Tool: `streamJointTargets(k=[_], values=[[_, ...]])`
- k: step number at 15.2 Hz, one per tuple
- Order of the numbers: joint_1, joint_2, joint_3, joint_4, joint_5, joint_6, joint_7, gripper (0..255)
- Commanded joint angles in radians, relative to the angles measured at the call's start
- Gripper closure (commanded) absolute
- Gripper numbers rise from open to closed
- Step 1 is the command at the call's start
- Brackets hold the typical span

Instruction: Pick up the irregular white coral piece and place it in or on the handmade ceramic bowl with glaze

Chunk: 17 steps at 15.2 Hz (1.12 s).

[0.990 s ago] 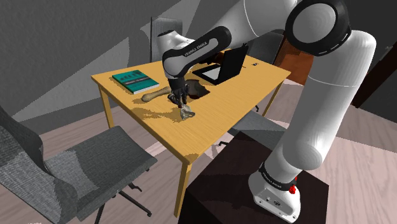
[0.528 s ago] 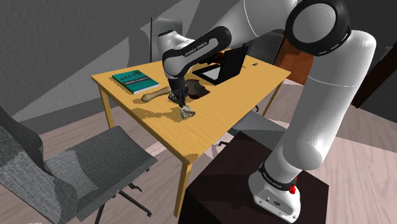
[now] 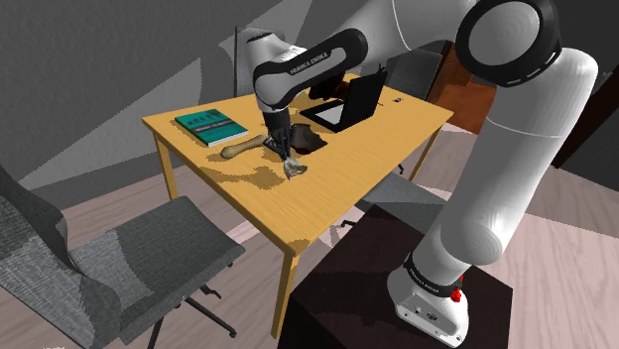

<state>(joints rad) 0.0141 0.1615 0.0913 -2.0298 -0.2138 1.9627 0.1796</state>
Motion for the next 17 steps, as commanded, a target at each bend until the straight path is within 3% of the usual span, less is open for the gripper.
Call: streamJointTargets(k=[1, 17], values=[[0.001, -0.012, 0.001, 0.014, 0.004, -0.026, -0.004, 255], [0.003, -0.085, 0.005, 0.142, 0.023, -0.222, -0.043, 255]])
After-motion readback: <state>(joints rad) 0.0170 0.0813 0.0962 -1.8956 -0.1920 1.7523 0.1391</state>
